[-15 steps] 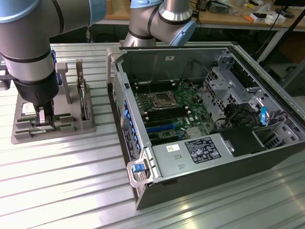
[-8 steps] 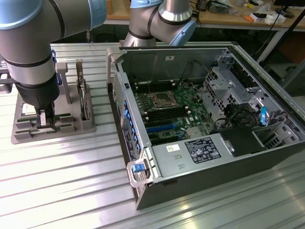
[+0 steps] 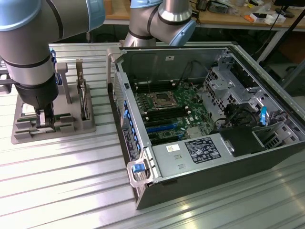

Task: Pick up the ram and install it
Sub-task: 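Pick up the ram and move it above insertion slot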

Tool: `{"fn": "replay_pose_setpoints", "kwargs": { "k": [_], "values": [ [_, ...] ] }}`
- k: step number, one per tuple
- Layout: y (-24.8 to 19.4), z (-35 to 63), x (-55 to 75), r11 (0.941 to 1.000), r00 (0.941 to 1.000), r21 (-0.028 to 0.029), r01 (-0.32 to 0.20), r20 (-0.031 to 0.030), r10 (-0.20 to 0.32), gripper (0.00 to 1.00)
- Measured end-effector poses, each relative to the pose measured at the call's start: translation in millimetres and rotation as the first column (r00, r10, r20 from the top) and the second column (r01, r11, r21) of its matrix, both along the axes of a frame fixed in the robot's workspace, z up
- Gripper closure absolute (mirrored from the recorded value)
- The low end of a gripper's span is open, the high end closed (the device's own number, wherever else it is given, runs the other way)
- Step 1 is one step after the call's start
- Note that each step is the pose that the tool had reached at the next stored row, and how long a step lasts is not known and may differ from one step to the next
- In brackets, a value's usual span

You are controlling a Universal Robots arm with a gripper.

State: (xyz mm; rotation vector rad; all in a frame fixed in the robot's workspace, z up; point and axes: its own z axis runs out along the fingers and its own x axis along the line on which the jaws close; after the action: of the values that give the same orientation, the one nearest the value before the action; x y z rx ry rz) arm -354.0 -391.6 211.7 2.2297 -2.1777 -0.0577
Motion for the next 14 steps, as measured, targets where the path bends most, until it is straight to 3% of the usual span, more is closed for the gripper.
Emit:
{"fn": "replay_pose_setpoints", "kwargs": {
  "k": [2, 3, 6, 12, 13, 14],
  "values": [
    [9.9, -4.0, -9.4, 1.0000, 1.0000, -0.0001, -0.002, 0.0003, 0.002, 0.64],
    [10.0, -4.4, -11.0, 1.0000, 1.0000, -0.0001, -0.002, 0.0004, 0.002, 0.64],
    [0.3, -4.6, -11.2, 1.0000, 1.0000, -0.0001, -0.002, 0.0005, 0.002, 0.64],
    [-0.1, -4.6, -11.2, 1.0000, 1.0000, 0.0000, -0.002, 0.0005, 0.002, 0.72],
    [-0.1, -4.6, -11.2, 1.0000, 1.0000, 0.0000, -0.002, 0.0006, 0.002, 0.84],
    [-0.1, -4.6, -11.2, 1.0000, 1.0000, 0.0000, -0.002, 0.0005, 0.002, 0.88]
  ]
}}
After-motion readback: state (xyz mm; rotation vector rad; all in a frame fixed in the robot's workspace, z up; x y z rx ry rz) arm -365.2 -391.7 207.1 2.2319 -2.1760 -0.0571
